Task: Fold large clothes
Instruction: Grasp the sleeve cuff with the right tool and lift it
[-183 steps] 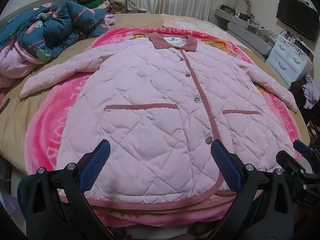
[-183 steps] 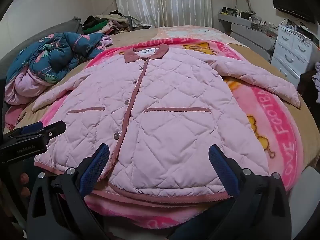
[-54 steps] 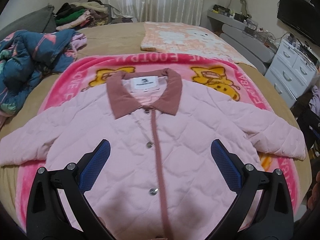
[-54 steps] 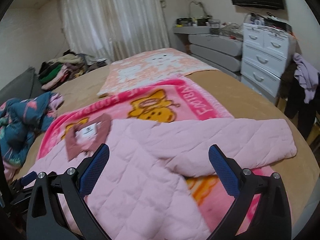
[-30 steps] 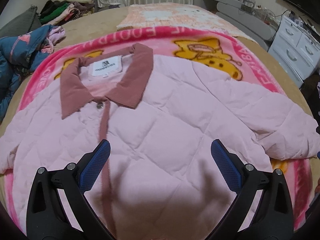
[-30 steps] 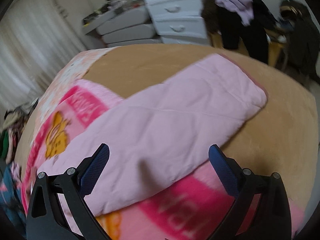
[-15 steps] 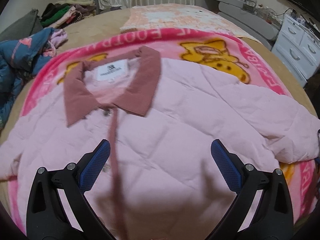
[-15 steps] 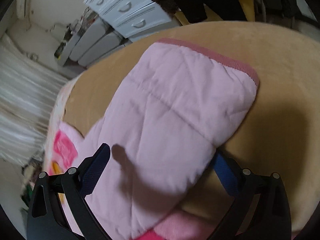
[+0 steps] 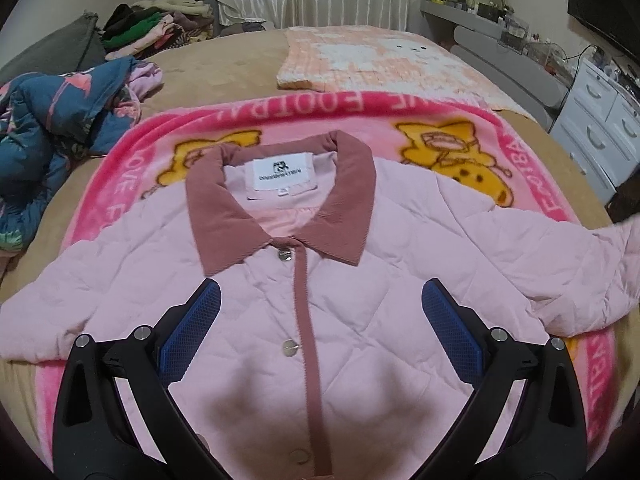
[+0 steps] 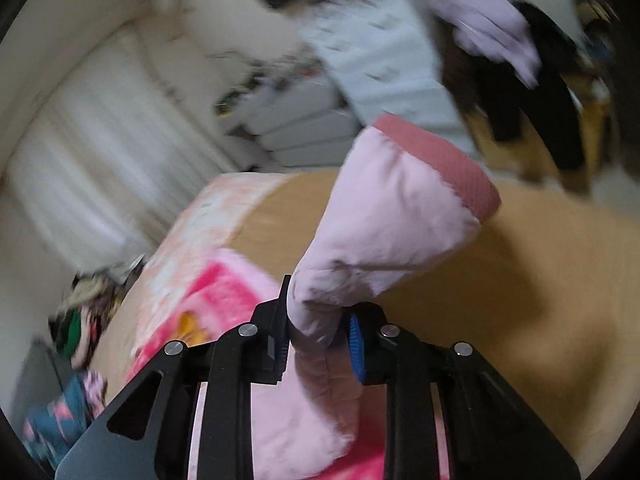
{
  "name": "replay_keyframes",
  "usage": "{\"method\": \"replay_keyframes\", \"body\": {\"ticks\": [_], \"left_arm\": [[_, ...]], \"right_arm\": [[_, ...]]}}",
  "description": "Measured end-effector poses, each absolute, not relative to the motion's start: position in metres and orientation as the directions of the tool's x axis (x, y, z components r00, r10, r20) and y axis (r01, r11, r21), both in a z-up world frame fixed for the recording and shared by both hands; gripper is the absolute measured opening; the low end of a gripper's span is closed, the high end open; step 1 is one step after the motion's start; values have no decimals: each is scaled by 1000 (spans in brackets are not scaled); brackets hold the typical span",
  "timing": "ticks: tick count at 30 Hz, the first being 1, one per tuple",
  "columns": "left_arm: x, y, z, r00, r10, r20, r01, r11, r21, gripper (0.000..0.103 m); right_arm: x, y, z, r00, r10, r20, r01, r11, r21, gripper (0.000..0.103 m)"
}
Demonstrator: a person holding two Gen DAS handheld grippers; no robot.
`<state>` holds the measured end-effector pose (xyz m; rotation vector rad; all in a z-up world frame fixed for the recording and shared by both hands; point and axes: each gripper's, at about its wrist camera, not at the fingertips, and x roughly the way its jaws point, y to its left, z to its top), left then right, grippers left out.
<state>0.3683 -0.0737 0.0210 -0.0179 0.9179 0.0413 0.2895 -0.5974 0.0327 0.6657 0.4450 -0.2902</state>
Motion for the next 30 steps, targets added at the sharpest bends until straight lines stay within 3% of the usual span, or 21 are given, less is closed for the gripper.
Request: {"method": "replay_keyframes", "body": {"ticks": [6, 13, 30], "left_arm": [[355, -49, 46, 625, 35, -780, -60, 998, -3, 94], [339, -8, 69, 647, 55, -760, -88, 996, -3, 94], [306, 92, 86, 660, 109, -743, -196, 980, -30, 94]], "right_arm": [[306, -514, 103, 918, -39, -396, 217, 883, 416, 23], [312, -425, 151, 935, 36, -353, 87, 941, 327, 23], [313, -263, 199, 929, 204, -308, -137, 964, 226, 23]]}}
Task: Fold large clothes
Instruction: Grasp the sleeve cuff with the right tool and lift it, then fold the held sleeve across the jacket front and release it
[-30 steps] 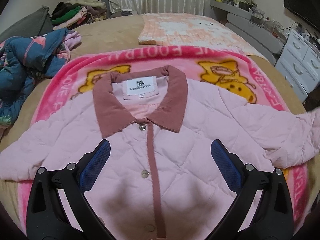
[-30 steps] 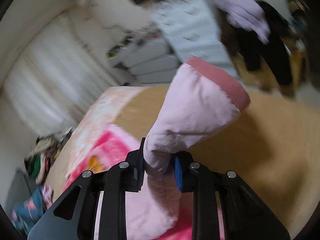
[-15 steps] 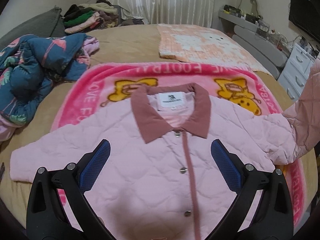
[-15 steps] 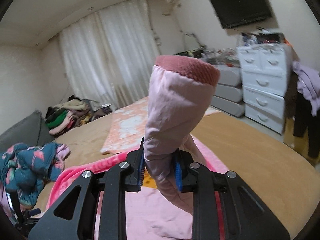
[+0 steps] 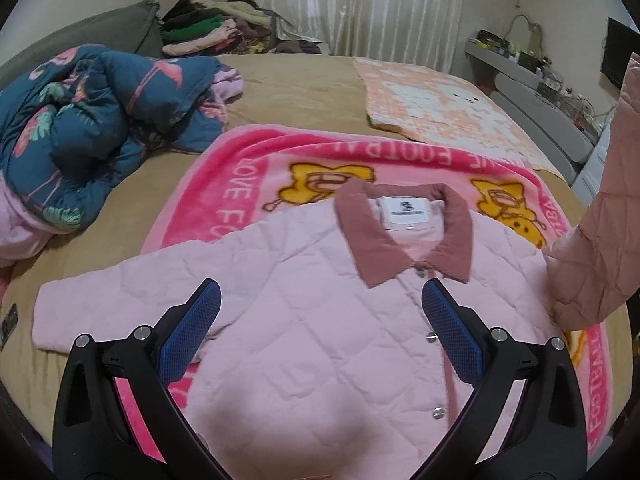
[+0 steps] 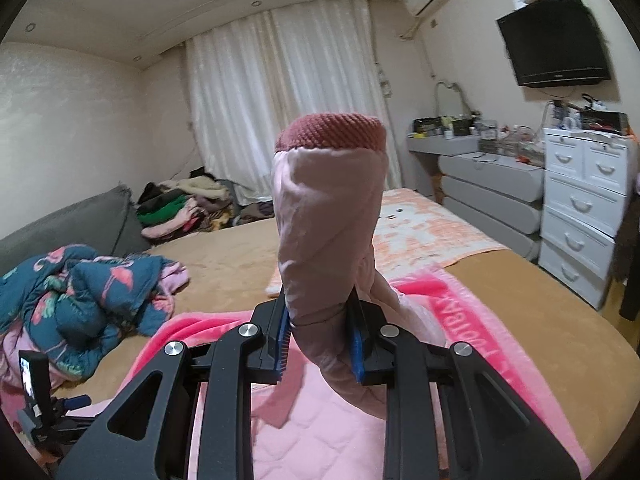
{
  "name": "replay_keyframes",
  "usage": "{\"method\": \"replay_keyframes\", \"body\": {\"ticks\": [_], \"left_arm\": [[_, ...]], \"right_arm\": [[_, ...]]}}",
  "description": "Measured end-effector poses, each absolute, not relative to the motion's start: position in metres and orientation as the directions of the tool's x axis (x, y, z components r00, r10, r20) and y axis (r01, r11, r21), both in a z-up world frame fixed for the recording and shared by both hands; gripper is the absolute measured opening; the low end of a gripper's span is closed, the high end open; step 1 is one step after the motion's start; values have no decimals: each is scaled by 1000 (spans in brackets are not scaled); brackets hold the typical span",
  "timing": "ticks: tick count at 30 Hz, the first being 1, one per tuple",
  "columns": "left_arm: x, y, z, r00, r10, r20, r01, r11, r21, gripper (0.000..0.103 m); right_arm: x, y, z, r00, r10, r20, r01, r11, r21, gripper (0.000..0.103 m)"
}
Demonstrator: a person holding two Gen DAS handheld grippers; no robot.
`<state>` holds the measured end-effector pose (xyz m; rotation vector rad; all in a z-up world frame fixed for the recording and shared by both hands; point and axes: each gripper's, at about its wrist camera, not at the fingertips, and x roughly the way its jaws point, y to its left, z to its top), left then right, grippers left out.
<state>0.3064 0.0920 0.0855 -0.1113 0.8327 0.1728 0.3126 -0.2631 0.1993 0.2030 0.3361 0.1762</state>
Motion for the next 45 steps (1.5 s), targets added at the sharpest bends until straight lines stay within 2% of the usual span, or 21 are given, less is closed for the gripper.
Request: {"method": "replay_keyframes", "body": {"ticks": [15, 34, 39, 42, 45], "left_arm": [[290, 159, 71, 638, 149, -755, -296, 953, -63, 94], [285, 197, 36, 612, 4, -791, -333, 909, -252, 94], [289, 194, 29, 603, -61, -795, -314, 898, -307, 94], [291, 187, 24, 593, -79, -801, -305, 899, -314, 94], [294, 180, 17, 577, -103, -810, -299, 897, -327, 94]], "right_arm": [[321, -166, 152, 866, 355, -352, -291, 931, 222, 23], [324, -26, 22, 719, 396, -571, -412, 905, 110, 25], [311, -5, -12, 646, 420, -637, -472, 876, 99, 35], [302, 7, -31, 558, 448, -698, -520, 845, 126, 63], [293, 14, -43, 504, 445, -740, -548, 827, 124, 76]]}}
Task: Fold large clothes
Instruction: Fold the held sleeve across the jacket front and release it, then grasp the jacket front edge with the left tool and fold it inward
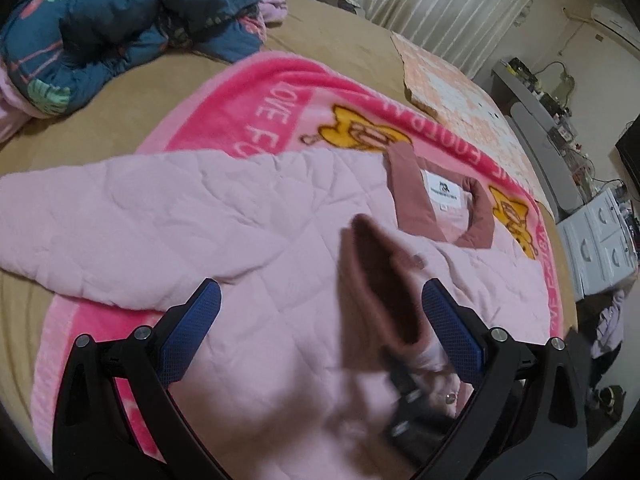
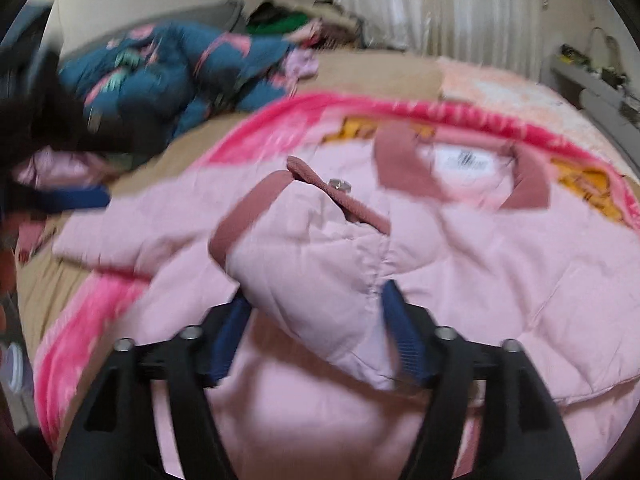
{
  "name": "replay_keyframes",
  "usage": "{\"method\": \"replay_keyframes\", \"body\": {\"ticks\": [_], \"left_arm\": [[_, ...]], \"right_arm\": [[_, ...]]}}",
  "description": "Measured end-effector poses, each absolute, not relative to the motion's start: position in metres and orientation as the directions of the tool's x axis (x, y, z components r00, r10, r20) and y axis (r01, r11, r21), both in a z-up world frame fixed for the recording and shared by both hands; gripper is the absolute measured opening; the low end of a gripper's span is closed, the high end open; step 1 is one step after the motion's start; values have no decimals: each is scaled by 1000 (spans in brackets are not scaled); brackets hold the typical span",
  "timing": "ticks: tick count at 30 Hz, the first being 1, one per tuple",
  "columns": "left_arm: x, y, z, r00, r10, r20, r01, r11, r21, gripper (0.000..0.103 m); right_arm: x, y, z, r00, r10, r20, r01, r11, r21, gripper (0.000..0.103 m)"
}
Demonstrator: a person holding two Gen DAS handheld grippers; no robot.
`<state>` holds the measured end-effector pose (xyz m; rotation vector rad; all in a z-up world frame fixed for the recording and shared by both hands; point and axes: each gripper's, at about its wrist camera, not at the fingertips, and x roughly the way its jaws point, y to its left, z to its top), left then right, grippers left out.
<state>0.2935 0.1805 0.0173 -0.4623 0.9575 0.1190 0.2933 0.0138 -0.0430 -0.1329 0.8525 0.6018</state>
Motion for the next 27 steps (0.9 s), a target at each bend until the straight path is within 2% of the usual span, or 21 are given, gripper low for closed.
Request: {"method": "replay_keyframes", "body": {"ticks": [5, 9, 13, 15, 17, 19, 22, 25, 27], "left_arm": [[299, 168, -3, 531, -130, -837, -291, 900, -324, 94], [306, 154, -28, 480, -188, -857, -282, 892, -354, 94], [313, 139, -48, 450, -224, -865, -293, 877, -380, 94], [316, 130, -53, 445, -229, -866, -283, 881, -379, 84], [318, 121, -56, 438, -247, -865, -269, 882, -388, 62], [319, 114, -56, 434, -234, -870, -258, 893, -369, 51], [319, 105, -40, 483, -194, -854, -195, 927, -321, 20], [319, 108, -12, 542, -200, -816, -136, 938, -320, 6], [318, 112, 10, 586, -201, -785, -94, 945, -313, 6]], "right_arm": [[273, -13, -30, 467, 505, -726, -556, 806, 202, 92], [264, -58, -16, 530, 455, -716, -509, 846, 160, 93], [264, -108, -9, 606, 340, -719, -412, 907, 82, 93], [266, -132, -6, 636, 296, -713, -359, 931, 66, 93], [268, -156, -5, 653, 266, -709, -311, 948, 69, 93], [271, -183, -2, 665, 252, -704, -264, 960, 94, 93], [279, -211, 0, 676, 206, -708, -192, 976, 101, 93], [282, -234, 7, 695, 176, -697, -146, 984, 103, 93], [285, -248, 14, 713, 156, -684, -122, 988, 99, 93]]}}
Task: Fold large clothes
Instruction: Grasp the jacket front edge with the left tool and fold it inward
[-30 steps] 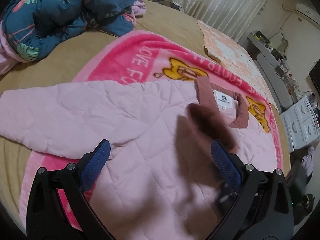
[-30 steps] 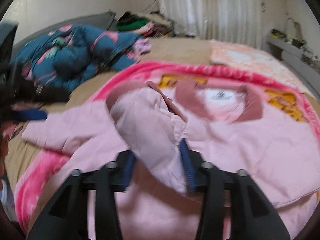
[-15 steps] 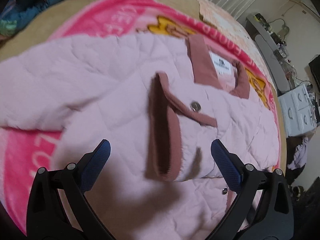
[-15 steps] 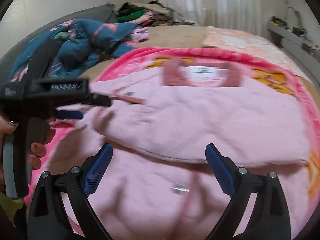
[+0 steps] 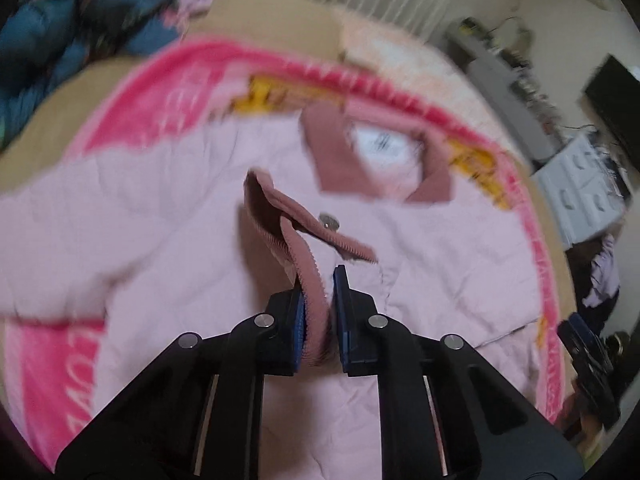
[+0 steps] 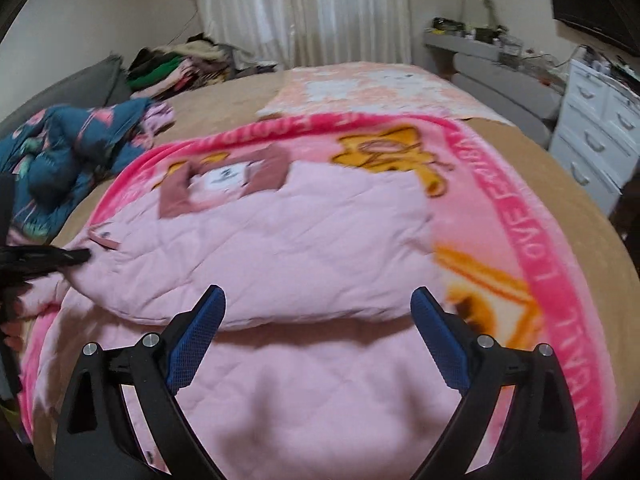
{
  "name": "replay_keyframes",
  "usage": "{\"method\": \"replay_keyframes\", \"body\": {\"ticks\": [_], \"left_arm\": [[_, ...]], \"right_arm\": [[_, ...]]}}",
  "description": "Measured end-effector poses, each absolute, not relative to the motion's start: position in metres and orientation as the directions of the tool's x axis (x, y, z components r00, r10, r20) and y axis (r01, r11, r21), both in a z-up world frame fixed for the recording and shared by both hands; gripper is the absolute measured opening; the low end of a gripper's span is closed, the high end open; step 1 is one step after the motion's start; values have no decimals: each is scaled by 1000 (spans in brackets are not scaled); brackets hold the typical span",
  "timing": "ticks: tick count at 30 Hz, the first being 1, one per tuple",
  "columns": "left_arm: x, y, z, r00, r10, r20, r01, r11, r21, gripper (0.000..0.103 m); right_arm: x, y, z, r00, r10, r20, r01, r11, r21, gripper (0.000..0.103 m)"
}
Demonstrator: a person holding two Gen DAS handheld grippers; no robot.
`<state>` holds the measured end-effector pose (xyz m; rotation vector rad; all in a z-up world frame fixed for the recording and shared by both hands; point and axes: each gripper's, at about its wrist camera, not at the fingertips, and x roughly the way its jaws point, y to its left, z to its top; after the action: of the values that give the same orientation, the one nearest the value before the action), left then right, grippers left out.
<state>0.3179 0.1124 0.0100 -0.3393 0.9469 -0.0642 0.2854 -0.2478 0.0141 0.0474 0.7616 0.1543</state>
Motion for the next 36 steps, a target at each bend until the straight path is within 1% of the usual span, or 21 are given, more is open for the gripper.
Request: {"method": "replay_keyframes", "body": {"ticks": [3, 5, 7, 13, 17, 20, 25, 31, 34, 36], "left_arm": [[314, 119, 33, 641, -182, -746, -65, 955, -288, 6], [313, 122, 36, 660, -130, -740, -70, 970, -233, 6], [314, 123, 24, 649, -80, -756, -77, 982, -170, 6], [316, 131, -36, 539, -23, -842, -120, 987, -104, 6], [312, 134, -60, 508, -19, -861, -126, 987, -96, 7], [311, 132, -64, 508, -9, -861, -127, 988, -85, 8], [311, 129, -66, 507, -4, -862, -122, 990, -76, 8], [312, 126, -70, 509, -7, -861, -122, 989, -80, 9], [310, 126, -68, 513, -6, -858, -123, 989, -80, 10], [306, 126, -63, 524, 2, -852, -119, 990, -71, 11]], "right_arm": [[291, -260, 20, 728, 141, -671, -95, 990, 105, 93], [297, -263, 20, 728, 137, -672, -91, 990, 103, 93], [303, -262, 17, 727, 127, -675, -93, 992, 87, 93], [325, -245, 5, 698, 147, -701, -131, 988, 77, 93], [340, -229, -8, 658, 161, -736, -166, 984, 66, 93], [354, -223, -25, 611, 154, -777, -165, 984, 65, 93], [368, -225, -63, 536, 101, -838, -120, 992, 43, 93], [372, -228, -82, 528, 109, -842, -99, 993, 67, 95], [369, -225, -76, 533, 99, -840, -95, 994, 57, 94], [363, -227, -67, 551, 136, -823, -95, 990, 99, 94]]}}
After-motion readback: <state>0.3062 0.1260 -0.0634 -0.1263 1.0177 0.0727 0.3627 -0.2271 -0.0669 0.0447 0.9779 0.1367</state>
